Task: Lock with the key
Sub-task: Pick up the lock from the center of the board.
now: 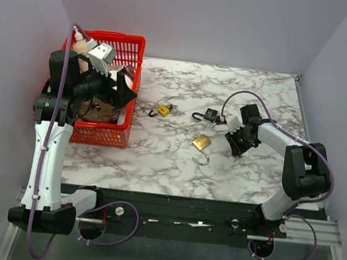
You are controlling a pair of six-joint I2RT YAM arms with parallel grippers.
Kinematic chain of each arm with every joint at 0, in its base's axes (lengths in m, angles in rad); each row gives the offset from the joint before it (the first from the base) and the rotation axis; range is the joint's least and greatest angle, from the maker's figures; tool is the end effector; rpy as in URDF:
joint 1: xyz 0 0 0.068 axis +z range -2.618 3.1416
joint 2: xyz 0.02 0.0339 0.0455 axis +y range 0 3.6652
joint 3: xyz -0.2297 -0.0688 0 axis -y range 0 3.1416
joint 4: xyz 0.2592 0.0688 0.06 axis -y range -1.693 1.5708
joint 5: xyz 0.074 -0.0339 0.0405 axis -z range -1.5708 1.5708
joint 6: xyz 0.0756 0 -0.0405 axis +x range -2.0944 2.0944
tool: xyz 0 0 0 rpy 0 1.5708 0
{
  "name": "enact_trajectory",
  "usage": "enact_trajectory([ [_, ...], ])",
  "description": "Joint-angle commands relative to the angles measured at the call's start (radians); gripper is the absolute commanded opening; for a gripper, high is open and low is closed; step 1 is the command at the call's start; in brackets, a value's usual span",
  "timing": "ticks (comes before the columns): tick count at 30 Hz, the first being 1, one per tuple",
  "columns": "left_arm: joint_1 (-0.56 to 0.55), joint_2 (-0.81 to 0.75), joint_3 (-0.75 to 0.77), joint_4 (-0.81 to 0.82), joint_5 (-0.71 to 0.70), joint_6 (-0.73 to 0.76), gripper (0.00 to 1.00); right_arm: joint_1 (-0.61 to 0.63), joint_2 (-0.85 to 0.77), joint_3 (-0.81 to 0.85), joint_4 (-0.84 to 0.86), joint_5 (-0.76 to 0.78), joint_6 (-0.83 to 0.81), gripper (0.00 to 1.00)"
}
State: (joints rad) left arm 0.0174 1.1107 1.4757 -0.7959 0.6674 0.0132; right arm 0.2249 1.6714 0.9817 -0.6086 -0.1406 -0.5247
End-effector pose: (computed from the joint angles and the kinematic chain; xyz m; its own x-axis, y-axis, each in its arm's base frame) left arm 0.2607 -0.0423 0.4122 -0.4104 0.0032 -0.9119 0.5541 0.7951 -0.2465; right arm 0.3108 0.0820 0.0800 -0.6835 -0.6652 -0.3005 -0.6932 0.7205 -0.0180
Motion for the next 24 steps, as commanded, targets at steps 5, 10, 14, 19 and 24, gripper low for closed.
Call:
enact_trajectory([
  [5, -0.014, 0.009, 0.006, -0.011, 0.095, 0.068, 0.99, -0.007, -0.085, 0.121, -0.288, -0.233, 0.011, 0.04],
  [10, -0.173, 0.005, -0.005, -0.029, 0.08, 0.227, 0.99, 0.014, -0.171, 0.253, -0.443, -0.563, 0.023, 0.01],
  [14, -0.365, -0.032, -0.077, -0.037, 0.049, 0.54, 0.96, 0.048, -0.202, 0.319, -0.564, -0.729, 0.009, 0.01],
  [19, -0.578, -0.063, -0.207, 0.004, -0.005, 0.769, 0.95, 0.114, -0.254, 0.344, -0.606, -0.83, 0.008, 0.01],
  [24, -0.721, 0.015, -0.229, 0.055, 0.021, 0.777, 0.9, 0.217, -0.335, 0.327, -0.554, -0.832, 0.074, 0.01],
])
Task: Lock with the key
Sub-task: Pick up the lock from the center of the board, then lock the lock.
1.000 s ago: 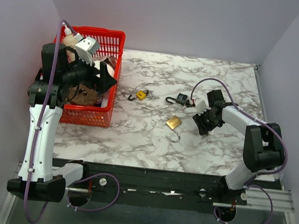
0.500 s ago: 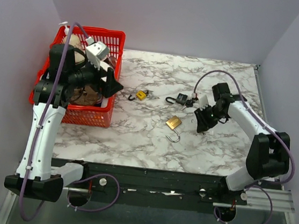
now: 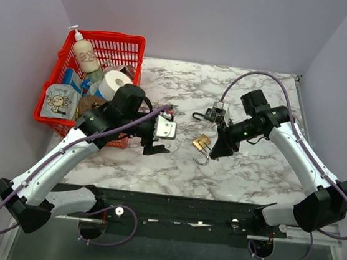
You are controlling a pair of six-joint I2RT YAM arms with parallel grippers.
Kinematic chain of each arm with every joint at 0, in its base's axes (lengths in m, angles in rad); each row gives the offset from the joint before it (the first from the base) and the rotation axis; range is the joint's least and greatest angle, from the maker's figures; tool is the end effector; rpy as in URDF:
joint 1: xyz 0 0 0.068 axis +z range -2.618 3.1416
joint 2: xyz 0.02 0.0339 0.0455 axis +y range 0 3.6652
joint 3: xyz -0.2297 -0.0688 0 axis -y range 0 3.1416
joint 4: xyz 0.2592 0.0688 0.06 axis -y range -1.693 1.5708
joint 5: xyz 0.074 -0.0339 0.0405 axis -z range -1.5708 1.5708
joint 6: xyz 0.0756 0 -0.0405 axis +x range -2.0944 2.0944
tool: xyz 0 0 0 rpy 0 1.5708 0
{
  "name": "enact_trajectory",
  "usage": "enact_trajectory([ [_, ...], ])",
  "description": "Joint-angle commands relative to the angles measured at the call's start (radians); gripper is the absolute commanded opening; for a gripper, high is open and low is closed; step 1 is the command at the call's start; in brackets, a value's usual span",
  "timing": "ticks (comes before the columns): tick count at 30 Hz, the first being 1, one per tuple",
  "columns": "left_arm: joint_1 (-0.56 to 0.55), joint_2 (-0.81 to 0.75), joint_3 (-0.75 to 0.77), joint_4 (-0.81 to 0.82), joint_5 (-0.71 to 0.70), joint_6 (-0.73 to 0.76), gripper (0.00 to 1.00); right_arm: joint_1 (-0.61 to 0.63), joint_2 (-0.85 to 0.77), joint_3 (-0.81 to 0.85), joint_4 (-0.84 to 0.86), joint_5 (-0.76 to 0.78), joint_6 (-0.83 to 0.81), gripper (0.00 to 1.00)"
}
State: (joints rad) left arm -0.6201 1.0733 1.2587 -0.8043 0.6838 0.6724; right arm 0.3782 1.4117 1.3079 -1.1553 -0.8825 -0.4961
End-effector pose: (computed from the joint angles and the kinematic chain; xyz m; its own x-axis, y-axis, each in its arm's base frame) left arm 0.1855 -0.1912 0.3452 0.1721 0.4704 -0.8655 0.9741 0.0496 0.2206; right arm 0.2433 0.1595 0.2570 -0.5615 -0.5485 -0.6196 -0.8209 0.2750 0.5005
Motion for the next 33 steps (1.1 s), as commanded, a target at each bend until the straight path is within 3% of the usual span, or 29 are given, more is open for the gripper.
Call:
enact_trajectory([
  [1, -0.101, 0.065, -0.019, 0.079, 0.01, 0.109, 0.89, 0.079, -0.094, -0.004, 0.002, -0.069, 0.056, 0.01],
  [8, -0.161, 0.102, -0.113, 0.293, 0.025, -0.092, 0.8, 0.195, -0.132, -0.019, 0.023, 0.034, 0.054, 0.01],
  [16, -0.194, 0.074, -0.228, 0.485, 0.083, -0.234, 0.67, 0.22, -0.111, 0.019, -0.012, -0.021, 0.044, 0.01],
  [26, -0.217, 0.082, -0.259, 0.556, 0.091, -0.326, 0.53, 0.257, -0.099, 0.021, -0.018, -0.006, 0.031, 0.01],
  [33, -0.224, 0.085, -0.26, 0.521, 0.112, -0.289, 0.45, 0.26, -0.086, 0.047, -0.032, -0.03, 0.028, 0.01],
])
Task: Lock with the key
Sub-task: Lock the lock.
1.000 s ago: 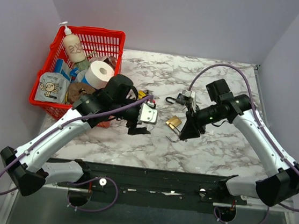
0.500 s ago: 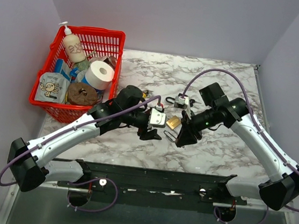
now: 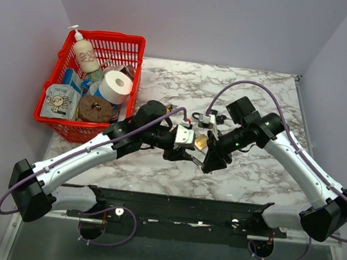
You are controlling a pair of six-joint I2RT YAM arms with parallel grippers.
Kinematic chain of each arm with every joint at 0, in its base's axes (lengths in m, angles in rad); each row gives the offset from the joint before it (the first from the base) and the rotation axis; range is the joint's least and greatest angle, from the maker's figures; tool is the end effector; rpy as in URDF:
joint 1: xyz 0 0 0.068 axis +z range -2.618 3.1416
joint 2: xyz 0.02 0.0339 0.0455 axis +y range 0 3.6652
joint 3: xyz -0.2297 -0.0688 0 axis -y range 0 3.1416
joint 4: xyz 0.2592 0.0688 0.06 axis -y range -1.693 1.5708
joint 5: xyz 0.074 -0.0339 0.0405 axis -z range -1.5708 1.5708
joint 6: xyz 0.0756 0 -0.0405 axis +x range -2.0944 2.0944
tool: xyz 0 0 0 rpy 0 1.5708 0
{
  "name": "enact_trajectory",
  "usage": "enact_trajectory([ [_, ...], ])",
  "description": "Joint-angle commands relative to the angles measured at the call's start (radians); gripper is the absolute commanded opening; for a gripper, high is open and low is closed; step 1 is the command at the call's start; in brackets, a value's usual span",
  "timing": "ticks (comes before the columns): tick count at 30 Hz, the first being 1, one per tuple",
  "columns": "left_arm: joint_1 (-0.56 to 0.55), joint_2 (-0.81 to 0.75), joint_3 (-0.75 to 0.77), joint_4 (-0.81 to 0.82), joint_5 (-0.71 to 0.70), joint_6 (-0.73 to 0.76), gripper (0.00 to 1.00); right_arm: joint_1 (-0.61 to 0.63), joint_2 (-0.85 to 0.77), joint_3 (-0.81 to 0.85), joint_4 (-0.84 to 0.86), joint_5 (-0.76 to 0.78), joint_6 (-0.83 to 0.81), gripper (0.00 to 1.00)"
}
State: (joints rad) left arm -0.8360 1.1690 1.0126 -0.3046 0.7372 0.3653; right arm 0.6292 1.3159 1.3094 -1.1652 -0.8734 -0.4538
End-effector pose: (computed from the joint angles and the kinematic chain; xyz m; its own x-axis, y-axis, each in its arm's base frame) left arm 0.1714 -0.2655 0.2860 0.0619 0.3260 -0.9433 0.9966 -0.0715 0.0406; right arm 0.1836 0.2053 0.2812 -0.3983 -0.6382 -0.6589 -0.8827 0.0714 0.4644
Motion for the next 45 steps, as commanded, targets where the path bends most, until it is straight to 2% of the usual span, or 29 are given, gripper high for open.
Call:
enact_trajectory([
  [1, -0.008, -0.011, -0.012, 0.007, 0.065, 0.021, 0.45, 0.009, 0.009, 0.047, -0.022, -0.041, -0.014, 0.01],
  [7, -0.012, -0.002, -0.012, -0.015, 0.07, 0.035, 0.42, 0.01, 0.008, 0.047, -0.027, -0.039, -0.02, 0.01],
  [10, -0.012, 0.003, -0.012, 0.013, 0.073, -0.005, 0.35, 0.013, 0.005, 0.042, -0.028, -0.035, -0.022, 0.01],
  [13, -0.014, 0.011, -0.003, 0.015, 0.08, -0.031, 0.2, 0.017, 0.003, 0.045, -0.03, -0.036, -0.023, 0.01],
  [14, -0.015, 0.009, 0.001, 0.012, 0.079, -0.043, 0.1, 0.017, 0.003, 0.048, -0.03, -0.044, -0.022, 0.05],
  [15, -0.015, 0.008, 0.003, 0.012, 0.071, -0.052, 0.04, 0.017, 0.005, 0.063, -0.037, -0.058, -0.02, 0.12],
  [16, -0.015, 0.004, 0.003, 0.022, 0.064, -0.068, 0.0, 0.018, 0.008, 0.074, -0.042, -0.071, -0.016, 0.47],
  [17, -0.015, 0.001, 0.004, 0.027, 0.042, -0.101, 0.0, 0.017, 0.006, 0.082, -0.042, -0.088, -0.005, 0.64],
  [19, -0.015, -0.011, 0.011, 0.018, 0.03, -0.124, 0.0, 0.01, 0.002, 0.088, -0.028, -0.09, 0.026, 0.87],
  [22, -0.014, -0.032, 0.038, -0.036, 0.004, -0.158, 0.0, -0.02, -0.021, 0.085, 0.001, -0.046, 0.05, 0.99],
  [27, 0.0, -0.074, 0.115, -0.142, 0.007, -0.149, 0.0, -0.086, -0.064, 0.047, 0.036, 0.034, 0.024, 1.0],
  [31, 0.034, -0.072, 0.191, -0.188, 0.013, -0.18, 0.0, -0.129, -0.089, 0.097, -0.004, 0.079, -0.042, 1.0],
  [34, 0.051, -0.054, 0.26, -0.227, 0.021, -0.197, 0.0, -0.235, -0.159, 0.108, 0.038, -0.06, -0.027, 1.0],
  [39, 0.054, 0.009, 0.405, -0.303, 0.041, -0.235, 0.0, -0.235, -0.274, 0.094, 0.142, -0.131, 0.01, 1.0],
  [45, 0.054, 0.02, 0.429, -0.277, 0.086, -0.318, 0.0, -0.232, -0.253, 0.106, 0.164, -0.156, 0.007, 0.98],
])
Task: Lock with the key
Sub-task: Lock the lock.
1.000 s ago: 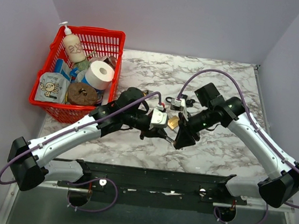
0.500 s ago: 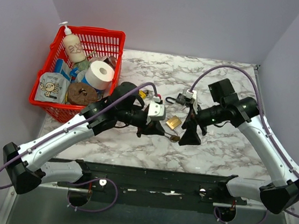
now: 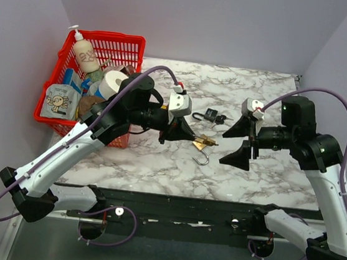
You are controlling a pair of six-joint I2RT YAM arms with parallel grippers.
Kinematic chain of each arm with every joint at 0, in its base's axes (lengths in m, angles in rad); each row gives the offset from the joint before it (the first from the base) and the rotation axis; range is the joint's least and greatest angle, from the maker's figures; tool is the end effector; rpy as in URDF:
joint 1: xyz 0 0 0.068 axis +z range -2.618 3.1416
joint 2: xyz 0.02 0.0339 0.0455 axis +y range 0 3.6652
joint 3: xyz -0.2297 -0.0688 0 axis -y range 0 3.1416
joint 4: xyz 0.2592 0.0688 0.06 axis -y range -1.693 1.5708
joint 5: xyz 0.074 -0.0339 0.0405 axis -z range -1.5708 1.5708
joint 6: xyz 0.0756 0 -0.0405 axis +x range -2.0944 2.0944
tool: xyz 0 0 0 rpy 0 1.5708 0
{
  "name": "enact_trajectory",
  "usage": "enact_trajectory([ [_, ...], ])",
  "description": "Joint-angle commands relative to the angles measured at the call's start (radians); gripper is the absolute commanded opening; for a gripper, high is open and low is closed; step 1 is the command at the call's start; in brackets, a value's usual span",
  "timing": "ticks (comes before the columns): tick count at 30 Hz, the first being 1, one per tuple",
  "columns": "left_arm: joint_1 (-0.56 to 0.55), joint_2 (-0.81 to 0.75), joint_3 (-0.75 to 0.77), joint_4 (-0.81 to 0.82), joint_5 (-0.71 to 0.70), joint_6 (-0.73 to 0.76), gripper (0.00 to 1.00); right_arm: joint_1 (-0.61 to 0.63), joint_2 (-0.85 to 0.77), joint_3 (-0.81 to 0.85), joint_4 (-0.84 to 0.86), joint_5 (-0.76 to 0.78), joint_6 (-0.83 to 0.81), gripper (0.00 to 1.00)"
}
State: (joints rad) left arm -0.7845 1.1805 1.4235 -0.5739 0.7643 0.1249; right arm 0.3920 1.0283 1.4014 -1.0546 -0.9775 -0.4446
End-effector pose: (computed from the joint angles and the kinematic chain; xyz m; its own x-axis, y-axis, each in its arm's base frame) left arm 0.1692 -0.2429 0.4048 -0.1069 0.2338 -0.9664 0.9943 0.0195 -0.1053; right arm 0.1712 0.1386 0.3873 -0.1778 -0.3337 -0.9258 -0.9804 0.1409 0.1375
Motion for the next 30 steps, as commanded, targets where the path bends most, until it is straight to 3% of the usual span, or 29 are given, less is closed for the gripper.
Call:
enact_trajectory([
  [1, 0.002, 0.008, 0.015, 0.005, 0.059, -0.105, 0.0, 0.007, 0.047, 0.03, 0.053, -0.052, -0.008, 0.94],
  [9, 0.002, 0.014, -0.015, 0.066, 0.053, -0.194, 0.0, 0.102, 0.085, 0.042, 0.062, -0.006, -0.034, 0.77],
  [19, 0.002, 0.019, -0.051, 0.111, 0.043, -0.267, 0.0, 0.157, 0.105, 0.047, 0.067, 0.03, -0.052, 0.37],
  [25, 0.002, 0.008, -0.072, 0.132, 0.041, -0.283, 0.0, 0.18, 0.116, 0.034, 0.05, 0.049, -0.068, 0.35],
  [30, 0.002, 0.008, -0.072, 0.135, 0.046, -0.286, 0.0, 0.189, 0.127, 0.031, 0.039, 0.071, -0.069, 0.4],
])
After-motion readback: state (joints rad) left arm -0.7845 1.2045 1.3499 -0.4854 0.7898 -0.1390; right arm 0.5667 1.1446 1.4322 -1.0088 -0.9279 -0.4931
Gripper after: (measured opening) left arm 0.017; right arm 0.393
